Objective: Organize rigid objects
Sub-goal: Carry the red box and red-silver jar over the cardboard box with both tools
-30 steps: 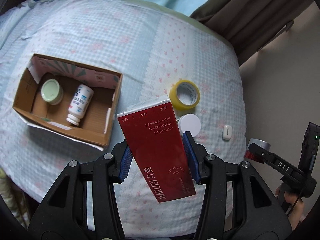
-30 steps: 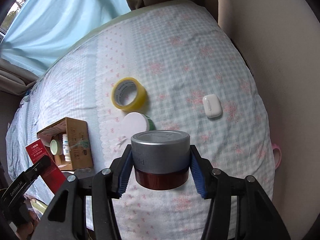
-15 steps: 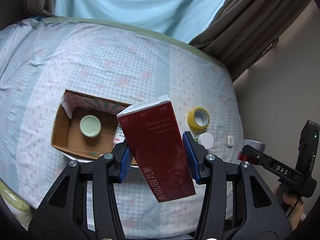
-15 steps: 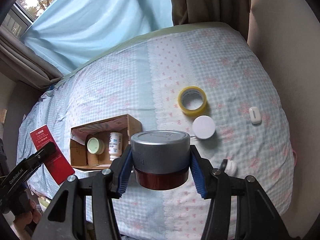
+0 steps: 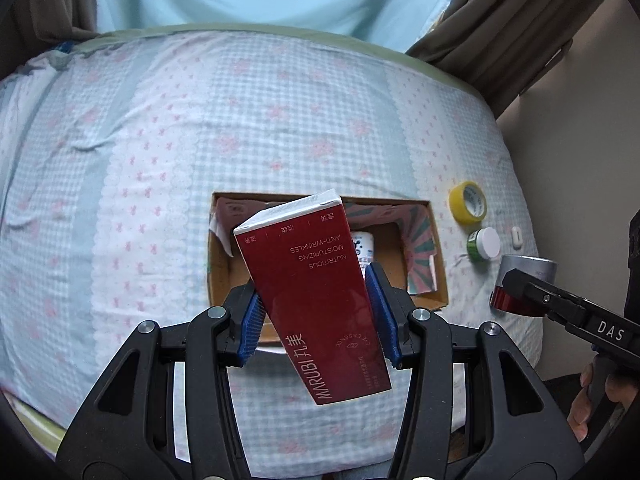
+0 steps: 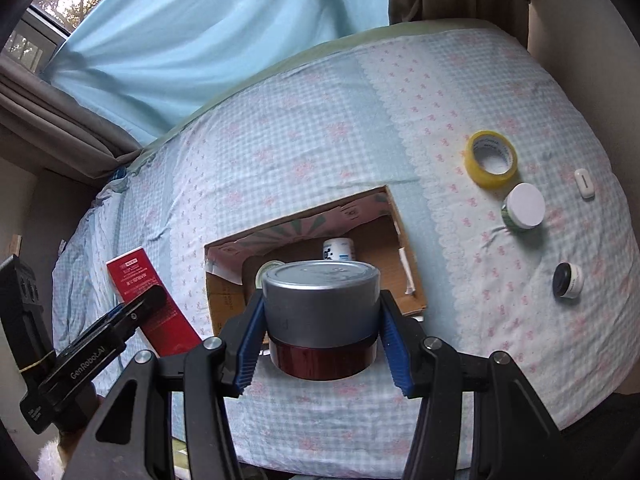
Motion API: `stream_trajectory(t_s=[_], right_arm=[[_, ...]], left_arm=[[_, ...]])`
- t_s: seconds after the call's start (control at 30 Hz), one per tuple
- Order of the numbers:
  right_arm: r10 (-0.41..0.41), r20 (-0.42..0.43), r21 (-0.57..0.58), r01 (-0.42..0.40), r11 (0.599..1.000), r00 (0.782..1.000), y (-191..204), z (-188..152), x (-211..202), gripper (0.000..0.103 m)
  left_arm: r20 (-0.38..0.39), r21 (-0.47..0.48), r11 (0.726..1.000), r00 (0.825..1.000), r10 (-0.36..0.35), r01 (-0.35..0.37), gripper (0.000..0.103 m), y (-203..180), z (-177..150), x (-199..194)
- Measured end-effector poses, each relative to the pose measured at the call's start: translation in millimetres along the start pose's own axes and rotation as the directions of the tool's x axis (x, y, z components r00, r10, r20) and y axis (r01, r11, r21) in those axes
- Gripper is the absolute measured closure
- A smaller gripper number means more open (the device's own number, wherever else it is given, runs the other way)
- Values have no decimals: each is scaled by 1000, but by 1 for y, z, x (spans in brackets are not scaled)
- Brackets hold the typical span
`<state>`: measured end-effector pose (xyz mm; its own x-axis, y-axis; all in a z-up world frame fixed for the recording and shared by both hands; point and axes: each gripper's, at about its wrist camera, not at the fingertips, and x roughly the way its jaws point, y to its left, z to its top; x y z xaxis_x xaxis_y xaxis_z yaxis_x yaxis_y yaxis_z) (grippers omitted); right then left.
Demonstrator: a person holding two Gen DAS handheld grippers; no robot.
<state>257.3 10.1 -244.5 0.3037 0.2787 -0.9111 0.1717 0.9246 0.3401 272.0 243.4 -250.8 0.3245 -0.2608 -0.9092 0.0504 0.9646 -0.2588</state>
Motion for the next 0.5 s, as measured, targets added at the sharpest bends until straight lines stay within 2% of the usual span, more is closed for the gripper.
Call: stream_trajectory(t_s=[0.2,0.37,0.5], right_arm=[[-4,-76,-65,-1,998,997,30,-1,51,53],[-33,-151,-188,4,982,988,46,-3,102,53],[-58,-223,-262,-2,965,973,50,-8,145,53]], left_arm=[[-57,41,999,998,32,-29,59,20,1,43],[-112,59,997,992,55,-49,59,31,10,82],[-190,111,992,979,76,-56,59,37,14,122]])
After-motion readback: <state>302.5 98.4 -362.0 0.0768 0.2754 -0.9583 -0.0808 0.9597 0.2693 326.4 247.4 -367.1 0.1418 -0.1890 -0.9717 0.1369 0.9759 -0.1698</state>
